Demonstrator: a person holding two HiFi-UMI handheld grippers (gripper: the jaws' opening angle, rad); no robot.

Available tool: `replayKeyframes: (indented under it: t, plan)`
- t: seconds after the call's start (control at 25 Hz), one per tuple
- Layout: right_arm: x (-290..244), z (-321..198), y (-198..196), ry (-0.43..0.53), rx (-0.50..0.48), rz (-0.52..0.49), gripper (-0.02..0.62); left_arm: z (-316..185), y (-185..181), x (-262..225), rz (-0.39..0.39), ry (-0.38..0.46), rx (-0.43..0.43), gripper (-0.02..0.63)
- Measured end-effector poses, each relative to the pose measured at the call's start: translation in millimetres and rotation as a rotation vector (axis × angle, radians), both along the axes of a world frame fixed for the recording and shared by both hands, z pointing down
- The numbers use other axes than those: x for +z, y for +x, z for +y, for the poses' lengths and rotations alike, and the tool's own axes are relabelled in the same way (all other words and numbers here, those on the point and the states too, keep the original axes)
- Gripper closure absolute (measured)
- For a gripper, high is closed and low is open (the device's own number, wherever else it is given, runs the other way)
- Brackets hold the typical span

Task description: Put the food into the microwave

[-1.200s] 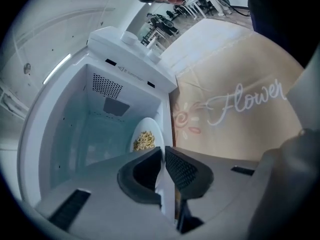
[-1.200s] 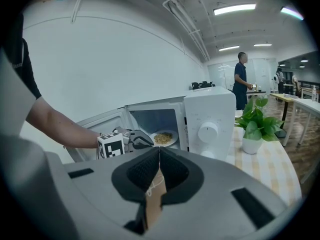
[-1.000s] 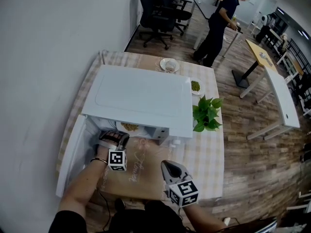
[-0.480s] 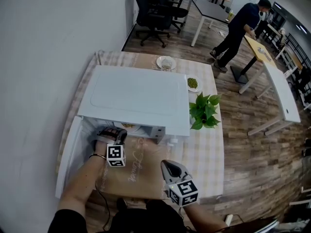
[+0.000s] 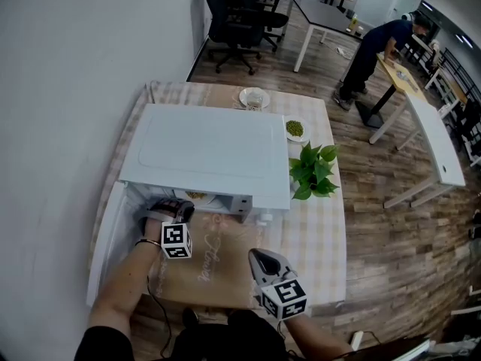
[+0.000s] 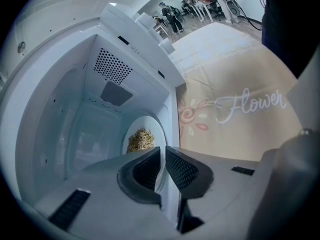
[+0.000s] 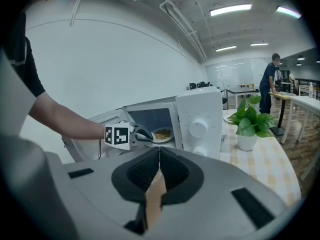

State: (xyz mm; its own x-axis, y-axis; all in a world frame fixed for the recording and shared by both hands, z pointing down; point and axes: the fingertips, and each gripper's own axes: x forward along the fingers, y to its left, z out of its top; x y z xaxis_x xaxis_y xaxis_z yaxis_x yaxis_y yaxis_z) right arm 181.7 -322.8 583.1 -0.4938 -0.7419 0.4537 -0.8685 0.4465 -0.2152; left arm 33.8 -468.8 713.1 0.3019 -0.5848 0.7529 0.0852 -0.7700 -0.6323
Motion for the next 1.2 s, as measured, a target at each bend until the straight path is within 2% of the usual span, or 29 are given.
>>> replayKeyframes:
  t: [0.24,0.44,0.56,1.0,1.2]
  plan:
    - [0.6,1.4,-0.4,-0.001,-0.001,-0.001,0.586,-9.0,-2.0,-0.5,-0.003,-0.007,-0.031,0.592]
    - [1.1,3.1,2.5,0.000,0.004,0.000,0.586,-2.8,1.9,-7.7,0.034,-0.003,-0.014,0.594]
    - [2.7,4.5,3.5,-0.004,0.006,0.001,0.586,0.1,0.2,0.3,0.004,-0.009,-0.004,0.594]
    - [2.9,9.9,0.9,-0.011,0.002,-0.005,0.586,-21.4,-9.9,4.0,0.020,-0.034,-0.106,0.594]
    - [-2.1,10.3,3.1,0.005,0.006,-0.007,0.586,-20.9,-11.7,2.7,0.010,-0.015,-0.108,0.594]
